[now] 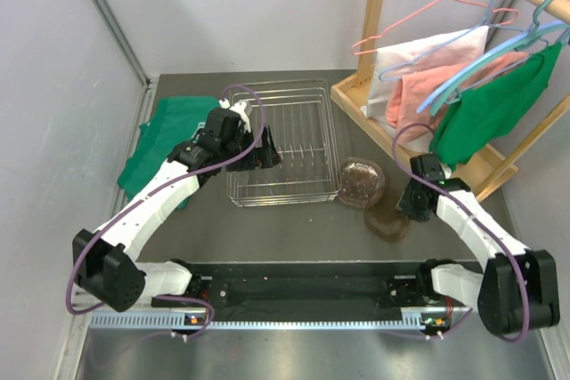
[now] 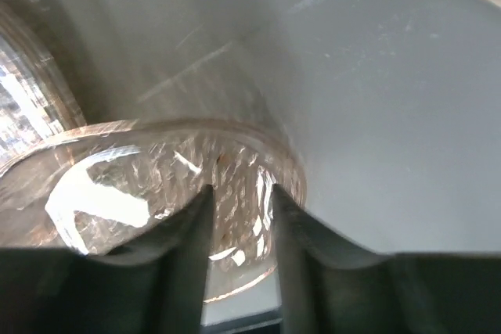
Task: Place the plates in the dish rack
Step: Pick up the plate at the center of the board.
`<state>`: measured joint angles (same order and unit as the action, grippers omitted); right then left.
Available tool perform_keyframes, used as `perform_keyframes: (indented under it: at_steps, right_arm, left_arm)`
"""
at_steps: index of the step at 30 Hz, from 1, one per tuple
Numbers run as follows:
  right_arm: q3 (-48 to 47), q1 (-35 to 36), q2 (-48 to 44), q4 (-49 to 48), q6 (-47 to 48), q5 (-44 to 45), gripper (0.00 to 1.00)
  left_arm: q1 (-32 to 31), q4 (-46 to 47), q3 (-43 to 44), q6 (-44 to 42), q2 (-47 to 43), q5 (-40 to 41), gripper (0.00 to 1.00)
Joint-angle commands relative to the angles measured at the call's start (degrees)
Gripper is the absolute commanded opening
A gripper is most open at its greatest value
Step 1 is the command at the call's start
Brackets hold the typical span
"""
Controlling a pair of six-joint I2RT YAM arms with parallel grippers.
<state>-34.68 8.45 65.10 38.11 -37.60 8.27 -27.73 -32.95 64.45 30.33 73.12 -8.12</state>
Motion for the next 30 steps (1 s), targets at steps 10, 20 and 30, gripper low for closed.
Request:
perform_keyframes:
  at_steps: [10, 20, 30]
  right_arm:
    - [-3.1, -6.4, -2.8, 7.1, -2.6, -1.6, 0.45]
    - [2.8, -7.0, -4.2, 2.9, -5.2, -3.4, 0.46]
    - [7.7, -7.2, -4.7, -2.2, -7.0, -4.1, 0.39]
  left_arm:
    - [0.3, 2.9, -0.2, -0.5, -1.3, -0.7, 0.99]
    - [0.4, 2.9, -0.8, -1.7, -1.1, 0.0, 0.99]
    - [0.5, 3.1, -1.3, -1.5, -0.6, 0.1, 0.99]
